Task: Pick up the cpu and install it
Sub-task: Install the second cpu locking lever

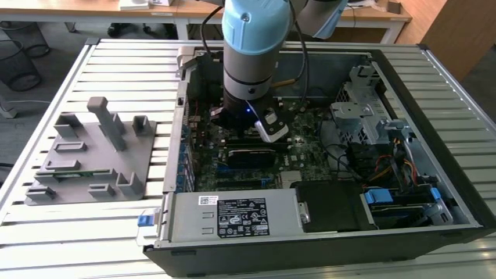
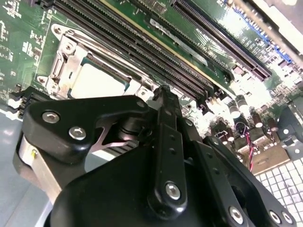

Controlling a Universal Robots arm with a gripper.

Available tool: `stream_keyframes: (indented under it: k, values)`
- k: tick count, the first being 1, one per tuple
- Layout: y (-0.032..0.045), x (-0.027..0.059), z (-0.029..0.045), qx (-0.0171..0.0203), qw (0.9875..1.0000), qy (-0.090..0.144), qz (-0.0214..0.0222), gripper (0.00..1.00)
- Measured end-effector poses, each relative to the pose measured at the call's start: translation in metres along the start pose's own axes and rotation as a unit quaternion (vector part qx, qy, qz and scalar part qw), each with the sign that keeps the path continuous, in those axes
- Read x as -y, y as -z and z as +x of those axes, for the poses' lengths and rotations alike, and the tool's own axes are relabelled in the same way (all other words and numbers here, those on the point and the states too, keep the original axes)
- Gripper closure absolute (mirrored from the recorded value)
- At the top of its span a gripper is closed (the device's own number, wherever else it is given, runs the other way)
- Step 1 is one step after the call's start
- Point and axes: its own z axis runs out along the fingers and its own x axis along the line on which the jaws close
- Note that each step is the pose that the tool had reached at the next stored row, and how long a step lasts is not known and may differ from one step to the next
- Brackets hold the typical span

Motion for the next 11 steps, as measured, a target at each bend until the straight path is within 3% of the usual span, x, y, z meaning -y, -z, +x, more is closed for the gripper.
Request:
stream_keyframes:
  k: [11]
  values:
    - [0.0112, -0.0027, 0.0001, 0.0, 1.0, 0.0, 0.0, 0.89]
